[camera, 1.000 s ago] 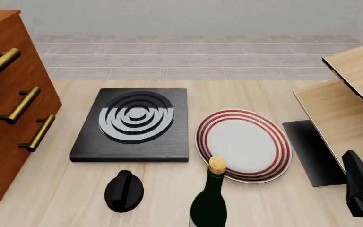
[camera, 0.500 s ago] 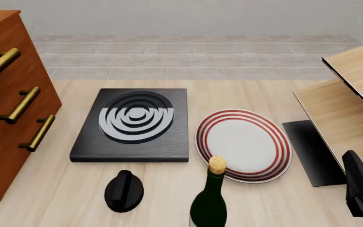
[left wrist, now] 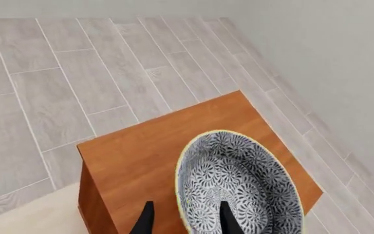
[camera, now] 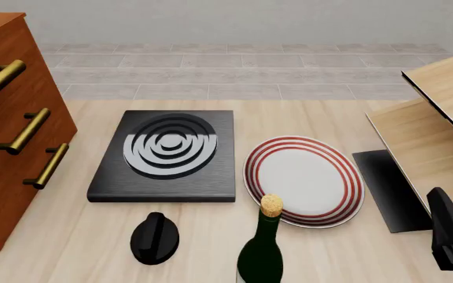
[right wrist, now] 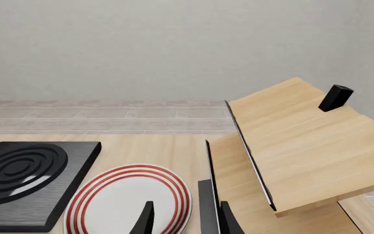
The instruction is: Put the bowl on the top of the cabinet.
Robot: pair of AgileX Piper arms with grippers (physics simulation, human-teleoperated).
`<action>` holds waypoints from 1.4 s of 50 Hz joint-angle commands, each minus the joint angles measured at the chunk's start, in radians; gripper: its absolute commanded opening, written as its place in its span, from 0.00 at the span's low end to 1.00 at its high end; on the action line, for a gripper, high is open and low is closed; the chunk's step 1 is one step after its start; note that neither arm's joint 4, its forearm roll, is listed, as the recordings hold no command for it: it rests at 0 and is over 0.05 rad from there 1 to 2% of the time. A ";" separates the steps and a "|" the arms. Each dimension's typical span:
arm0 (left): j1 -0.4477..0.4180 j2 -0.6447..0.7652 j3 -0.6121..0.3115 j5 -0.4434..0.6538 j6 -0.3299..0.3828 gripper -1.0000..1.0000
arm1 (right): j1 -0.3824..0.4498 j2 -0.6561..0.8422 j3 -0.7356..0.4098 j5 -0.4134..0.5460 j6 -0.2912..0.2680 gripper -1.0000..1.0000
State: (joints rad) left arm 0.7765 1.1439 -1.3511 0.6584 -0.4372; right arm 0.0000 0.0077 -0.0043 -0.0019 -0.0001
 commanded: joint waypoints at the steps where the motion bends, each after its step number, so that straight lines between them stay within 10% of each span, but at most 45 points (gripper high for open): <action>1: 0.036 0.011 -0.023 -0.012 0.033 1.00 | 0.000 0.000 0.000 0.000 0.000 1.00; 70: -0.027 -0.117 -0.090 0.078 0.009 1.00 | 0.000 0.000 0.000 0.000 0.000 1.00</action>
State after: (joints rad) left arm 0.7613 1.0513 -1.4254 0.7164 -0.4239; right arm 0.0000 0.0077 -0.0043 -0.0019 -0.0001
